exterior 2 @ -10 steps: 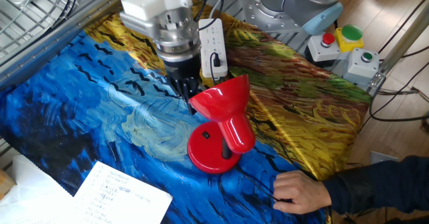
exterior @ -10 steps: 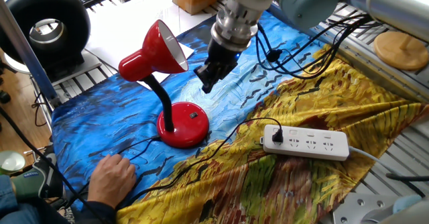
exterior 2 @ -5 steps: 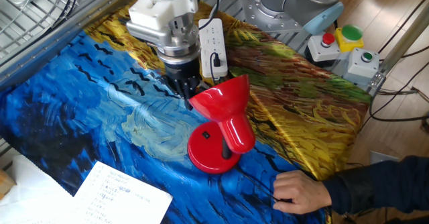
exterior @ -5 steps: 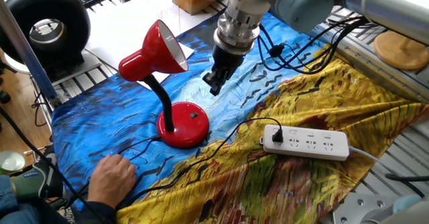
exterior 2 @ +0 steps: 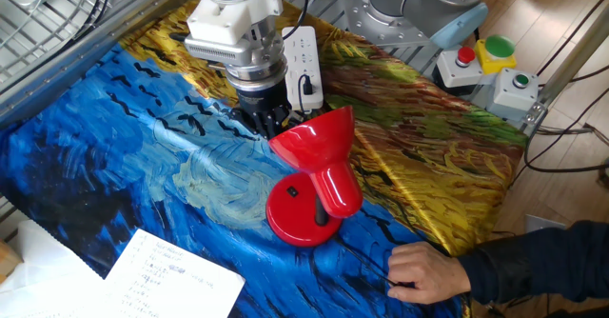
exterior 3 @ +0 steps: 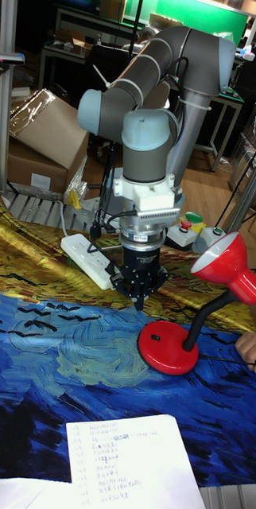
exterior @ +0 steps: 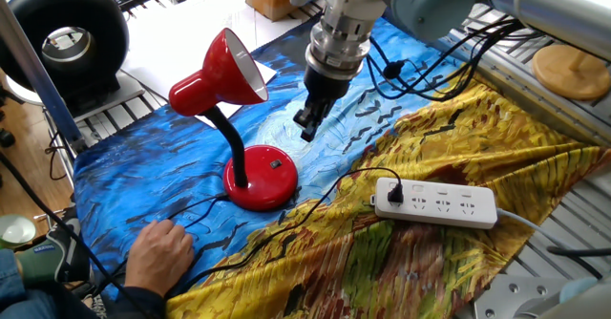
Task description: Turn on the desk lamp by pressing the button
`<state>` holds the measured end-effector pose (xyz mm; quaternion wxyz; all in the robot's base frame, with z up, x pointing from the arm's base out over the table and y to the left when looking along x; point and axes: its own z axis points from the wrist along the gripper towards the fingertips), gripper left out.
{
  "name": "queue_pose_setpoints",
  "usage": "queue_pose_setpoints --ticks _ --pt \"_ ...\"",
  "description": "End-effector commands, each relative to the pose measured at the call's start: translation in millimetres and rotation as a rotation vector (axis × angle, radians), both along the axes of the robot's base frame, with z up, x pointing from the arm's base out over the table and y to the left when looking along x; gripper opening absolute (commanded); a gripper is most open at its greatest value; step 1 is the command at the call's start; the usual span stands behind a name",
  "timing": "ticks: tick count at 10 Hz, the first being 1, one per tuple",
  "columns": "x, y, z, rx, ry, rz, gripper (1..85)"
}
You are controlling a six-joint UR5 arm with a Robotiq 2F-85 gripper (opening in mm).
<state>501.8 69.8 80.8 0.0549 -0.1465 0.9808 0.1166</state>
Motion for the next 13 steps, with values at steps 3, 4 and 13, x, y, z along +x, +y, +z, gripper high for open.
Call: queue_pose_setpoints --ticks 3,4,13 --pt "25.2 35.3 -22.2 0.028 -0.016 -0.013 1.3" --pt "29.5 35.6 -28.1 0.007 -0.019 -0.020 1.3" --pt "39.9 62.3 -37.6 0.033 -0.030 -0.079 1.3"
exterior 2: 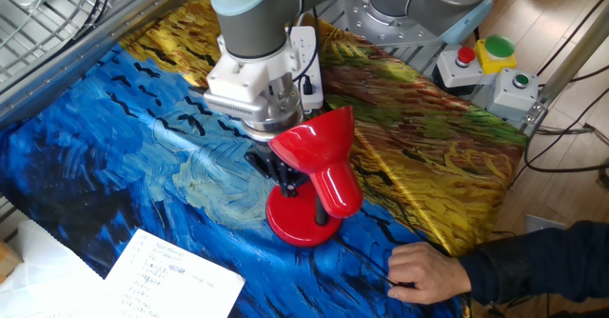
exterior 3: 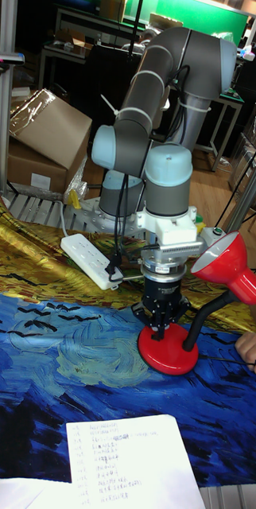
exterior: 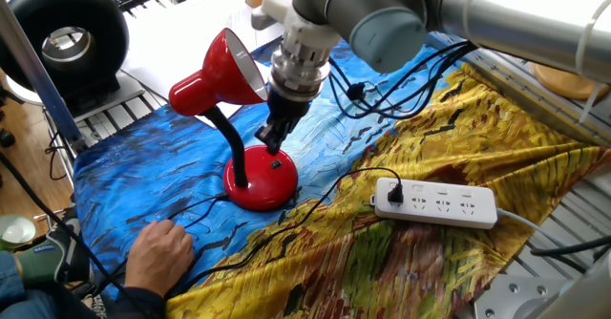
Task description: Turn on the desk lamp by pressing the button
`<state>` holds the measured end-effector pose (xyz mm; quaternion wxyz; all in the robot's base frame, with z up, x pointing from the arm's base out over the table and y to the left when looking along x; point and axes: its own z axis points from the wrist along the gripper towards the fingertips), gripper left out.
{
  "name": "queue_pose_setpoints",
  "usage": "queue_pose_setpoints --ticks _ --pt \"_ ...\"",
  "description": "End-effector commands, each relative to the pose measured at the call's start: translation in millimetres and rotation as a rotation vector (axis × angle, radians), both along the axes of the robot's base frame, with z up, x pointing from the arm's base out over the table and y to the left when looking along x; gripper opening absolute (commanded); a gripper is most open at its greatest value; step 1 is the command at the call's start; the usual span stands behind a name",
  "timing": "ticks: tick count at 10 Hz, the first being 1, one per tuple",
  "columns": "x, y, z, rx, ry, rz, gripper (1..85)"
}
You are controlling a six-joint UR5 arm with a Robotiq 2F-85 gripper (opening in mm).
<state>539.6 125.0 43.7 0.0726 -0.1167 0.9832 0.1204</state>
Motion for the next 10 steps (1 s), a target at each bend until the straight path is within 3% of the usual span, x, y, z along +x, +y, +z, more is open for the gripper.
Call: queue_pose_setpoints --ticks 1,10 --pt "0.8 8.0 -2.1 0.017 -0.005 -0.018 1.3" --pt "-5.8 0.2 -7.3 0.015 -0.012 0.002 1.3"
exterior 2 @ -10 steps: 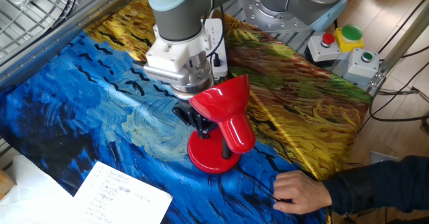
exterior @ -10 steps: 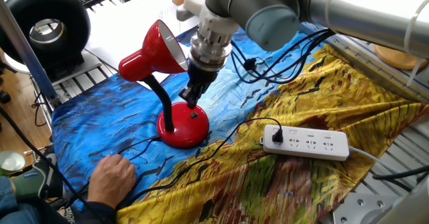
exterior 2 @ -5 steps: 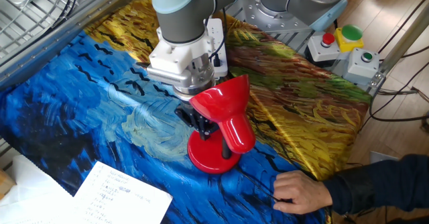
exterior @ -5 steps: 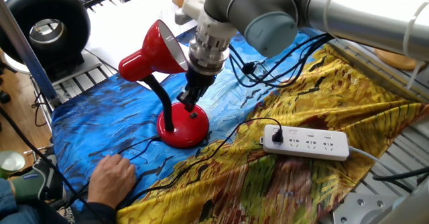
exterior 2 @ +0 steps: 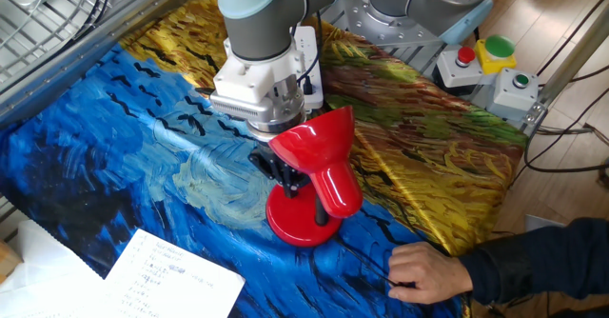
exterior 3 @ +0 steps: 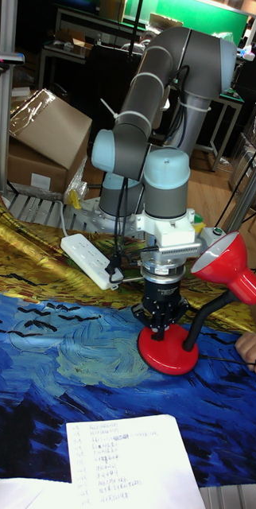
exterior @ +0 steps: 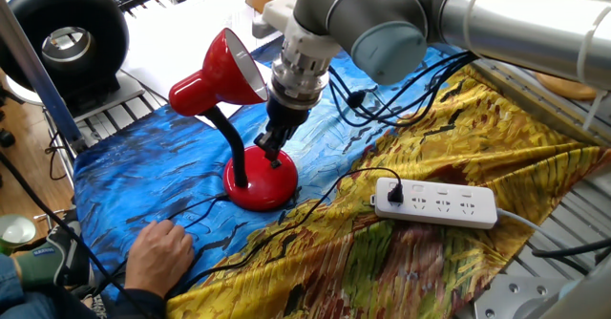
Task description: Turn on the desk lamp by pressing the button
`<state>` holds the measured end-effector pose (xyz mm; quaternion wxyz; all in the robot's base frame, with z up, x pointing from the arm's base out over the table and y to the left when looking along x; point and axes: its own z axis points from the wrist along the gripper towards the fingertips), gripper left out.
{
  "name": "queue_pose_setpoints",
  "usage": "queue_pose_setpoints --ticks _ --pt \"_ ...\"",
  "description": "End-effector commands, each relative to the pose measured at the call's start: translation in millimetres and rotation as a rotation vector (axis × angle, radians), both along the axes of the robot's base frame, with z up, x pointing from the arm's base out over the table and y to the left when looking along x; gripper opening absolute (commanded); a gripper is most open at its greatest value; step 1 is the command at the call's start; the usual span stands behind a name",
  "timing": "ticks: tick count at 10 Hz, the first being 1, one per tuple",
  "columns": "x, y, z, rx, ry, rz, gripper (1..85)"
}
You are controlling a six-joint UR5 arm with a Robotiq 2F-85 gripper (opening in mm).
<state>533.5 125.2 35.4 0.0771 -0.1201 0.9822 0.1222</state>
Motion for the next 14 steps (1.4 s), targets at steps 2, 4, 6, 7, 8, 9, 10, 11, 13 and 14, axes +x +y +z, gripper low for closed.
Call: queue_pose_setpoints --ticks 2,4,6,7,8,9,10,11,13,14 --pt "-0.4 -0.9 -0.5 0.007 -0.003 -0.003 1.3" --pt "-0.8 -2.0 -3.4 0.004 -0.007 0.000 1.3" --pt "-1.2 -2.4 -4.8 0.004 -0.009 0.001 1.3" --pt "-1.3 -2.8 -5.9 0.004 -0.010 0.000 1.3" --pt "-1.3 -3.7 -7.4 0.003 -0.014 0.002 1.3" --pt "-2.0 -4.6 -7.9 0.003 -0.015 0.004 1.3" --pt "-3.2 -6.5 -8.6 0.002 -0.015 0.010 1.3" --pt "-3.8 -7.4 -9.2 0.000 -0.015 0.012 1.3" --pt "-9.0 -11.8 0.6 -0.017 0.001 0.022 1.3" --pt "-14.6 -16.5 12.0 -0.032 0.017 0.036 1.3"
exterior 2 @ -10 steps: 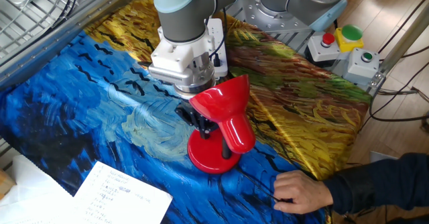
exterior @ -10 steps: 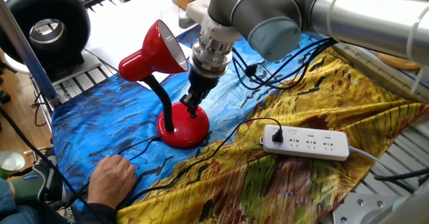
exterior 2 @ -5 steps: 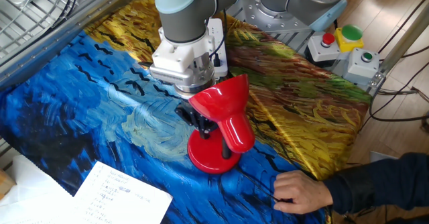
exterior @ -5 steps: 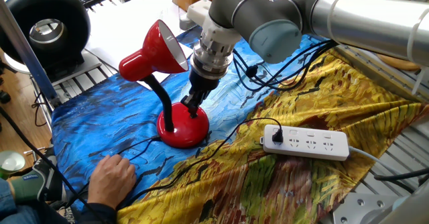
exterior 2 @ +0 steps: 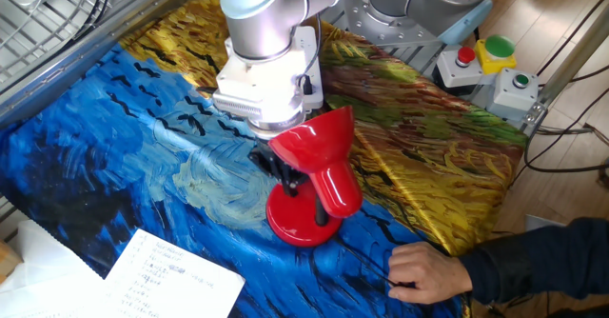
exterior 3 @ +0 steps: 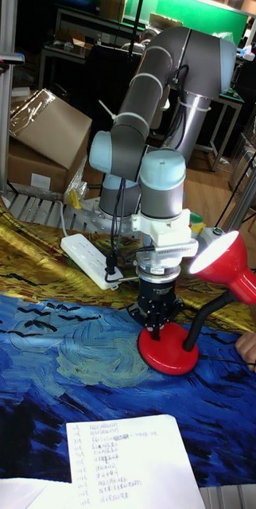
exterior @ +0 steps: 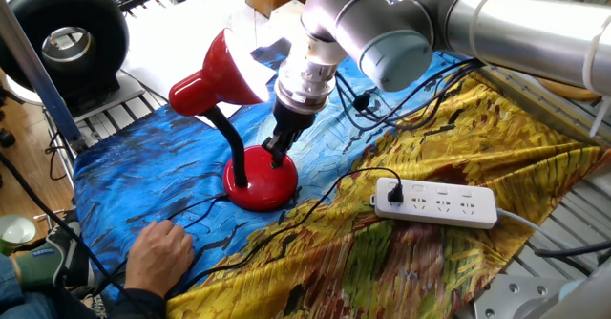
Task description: Turn on the desk lamp by pressing the button
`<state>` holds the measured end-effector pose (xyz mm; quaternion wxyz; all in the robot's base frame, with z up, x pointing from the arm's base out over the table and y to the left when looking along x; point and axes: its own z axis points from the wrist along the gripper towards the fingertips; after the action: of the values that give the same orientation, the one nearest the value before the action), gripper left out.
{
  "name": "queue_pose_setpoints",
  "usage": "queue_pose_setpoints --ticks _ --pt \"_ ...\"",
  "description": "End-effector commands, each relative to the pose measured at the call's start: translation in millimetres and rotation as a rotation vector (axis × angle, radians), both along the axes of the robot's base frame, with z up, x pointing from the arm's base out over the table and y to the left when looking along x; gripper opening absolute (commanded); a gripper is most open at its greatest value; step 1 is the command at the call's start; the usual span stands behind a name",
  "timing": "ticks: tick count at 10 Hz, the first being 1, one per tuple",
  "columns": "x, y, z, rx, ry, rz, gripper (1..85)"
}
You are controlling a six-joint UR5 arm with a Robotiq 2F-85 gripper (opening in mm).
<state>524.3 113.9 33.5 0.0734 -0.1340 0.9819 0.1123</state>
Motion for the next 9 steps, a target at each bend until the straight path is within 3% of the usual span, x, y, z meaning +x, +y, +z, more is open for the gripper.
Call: queue_pose_setpoints --ticks 1,3,5,8,9 --pt "-10.4 -8.3 24.5 -0.012 0.028 0.019 1.3" --pt "-14.8 -31.3 37.8 -0.070 0.034 0.042 1.3" --pt "-18.1 -72.9 50.8 -0.171 0.029 0.085 1.3" --pt "-19.9 -134.0 70.9 -0.246 -0.006 0.164 1.3" --pt "-20.7 -143.6 74.1 -0.248 -0.015 0.151 1.3"
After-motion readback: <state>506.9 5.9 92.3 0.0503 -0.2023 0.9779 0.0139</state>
